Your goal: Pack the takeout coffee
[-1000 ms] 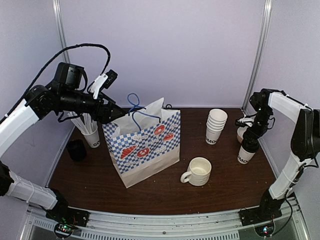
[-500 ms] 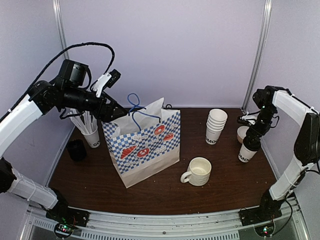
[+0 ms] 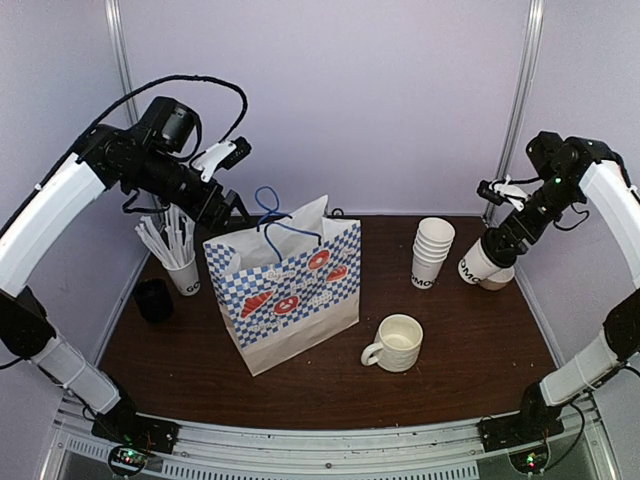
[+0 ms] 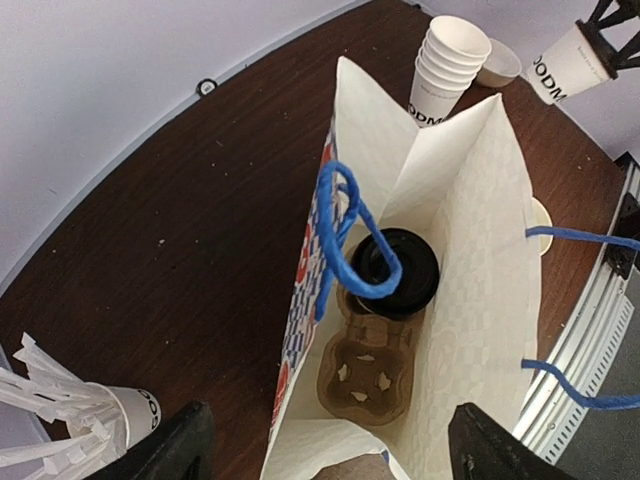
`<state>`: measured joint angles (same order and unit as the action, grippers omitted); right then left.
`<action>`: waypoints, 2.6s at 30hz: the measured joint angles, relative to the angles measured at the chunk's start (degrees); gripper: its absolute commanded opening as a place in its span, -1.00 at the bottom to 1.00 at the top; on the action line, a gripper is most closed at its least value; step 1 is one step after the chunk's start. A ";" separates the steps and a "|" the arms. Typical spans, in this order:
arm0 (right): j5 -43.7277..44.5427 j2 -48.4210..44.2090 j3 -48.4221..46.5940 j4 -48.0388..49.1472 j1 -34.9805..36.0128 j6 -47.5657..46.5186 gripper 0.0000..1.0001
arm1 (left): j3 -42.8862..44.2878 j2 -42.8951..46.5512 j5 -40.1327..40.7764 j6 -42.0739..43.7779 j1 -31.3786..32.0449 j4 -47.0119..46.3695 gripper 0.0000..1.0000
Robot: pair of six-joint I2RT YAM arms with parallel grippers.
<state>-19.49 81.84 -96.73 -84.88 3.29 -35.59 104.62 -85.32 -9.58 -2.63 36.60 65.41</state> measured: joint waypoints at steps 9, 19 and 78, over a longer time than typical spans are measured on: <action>-5.73 0.59 -17.53 2.60 9.25 4.11 0.47 | 2.84 -4.61 2.78 -7.78 -1.64 8.46 0.70; -4.00 8.20 -28.11 6.95 23.26 6.95 0.48 | 1.77 -4.22 2.80 -14.10 -1.68 8.44 0.56; 10.78 31.74 -36.15 12.48 59.10 0.76 0.43 | 19.63 -16.26 -9.55 7.19 -1.25 10.47 -0.86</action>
<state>-8.71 113.58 -132.88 -72.40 62.39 -34.83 124.25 -101.58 -19.14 4.56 35.35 75.88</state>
